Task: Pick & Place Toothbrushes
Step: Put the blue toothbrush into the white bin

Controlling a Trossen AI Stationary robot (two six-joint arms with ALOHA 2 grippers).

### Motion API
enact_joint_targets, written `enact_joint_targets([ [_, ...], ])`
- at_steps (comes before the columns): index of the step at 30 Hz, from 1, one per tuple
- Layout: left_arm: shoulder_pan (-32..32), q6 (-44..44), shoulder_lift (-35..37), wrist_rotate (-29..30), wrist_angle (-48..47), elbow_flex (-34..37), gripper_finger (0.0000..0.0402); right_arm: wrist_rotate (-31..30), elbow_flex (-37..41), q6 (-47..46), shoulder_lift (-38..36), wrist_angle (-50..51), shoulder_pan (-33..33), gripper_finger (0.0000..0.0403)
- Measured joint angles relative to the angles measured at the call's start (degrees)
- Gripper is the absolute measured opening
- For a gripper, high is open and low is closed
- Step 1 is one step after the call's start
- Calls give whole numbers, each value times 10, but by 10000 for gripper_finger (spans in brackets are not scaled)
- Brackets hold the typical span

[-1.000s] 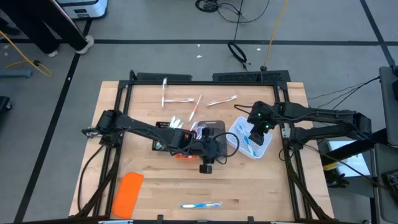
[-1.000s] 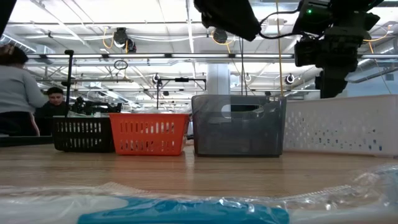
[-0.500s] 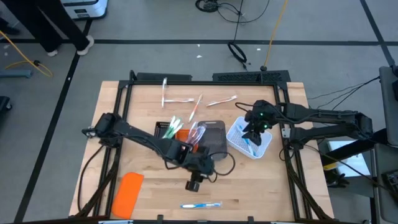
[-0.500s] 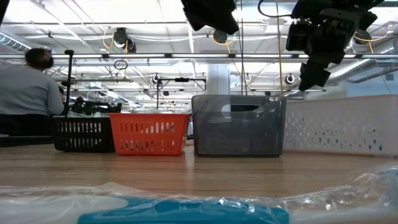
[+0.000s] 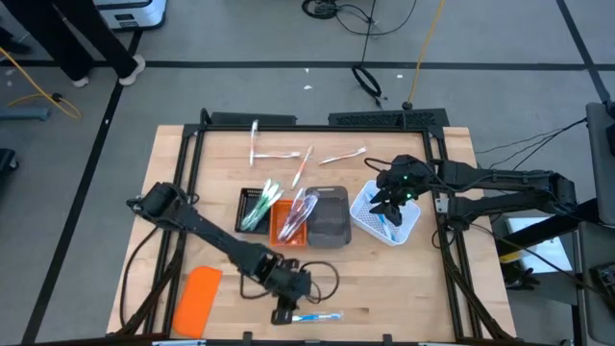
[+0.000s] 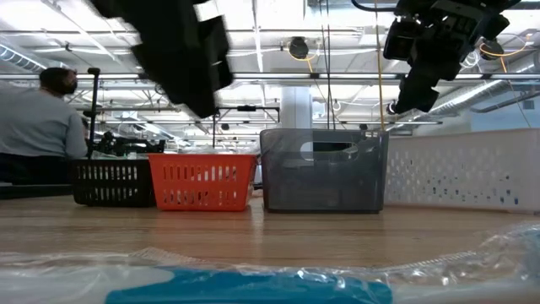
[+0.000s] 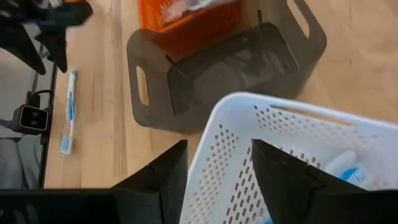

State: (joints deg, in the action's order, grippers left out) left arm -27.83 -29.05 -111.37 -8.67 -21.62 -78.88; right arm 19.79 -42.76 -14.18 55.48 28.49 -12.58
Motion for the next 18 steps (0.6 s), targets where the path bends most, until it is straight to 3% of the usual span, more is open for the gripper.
enact_joint_targets([
  [7, -39, -124, 0, 11, 59, 39, 163, 0, 0, 14, 0, -10, 0, 171],
  [18, -80, -204, 0, 72, 42, 39, 163, 0, 0, 19, 0, -9, 0, 171],
])
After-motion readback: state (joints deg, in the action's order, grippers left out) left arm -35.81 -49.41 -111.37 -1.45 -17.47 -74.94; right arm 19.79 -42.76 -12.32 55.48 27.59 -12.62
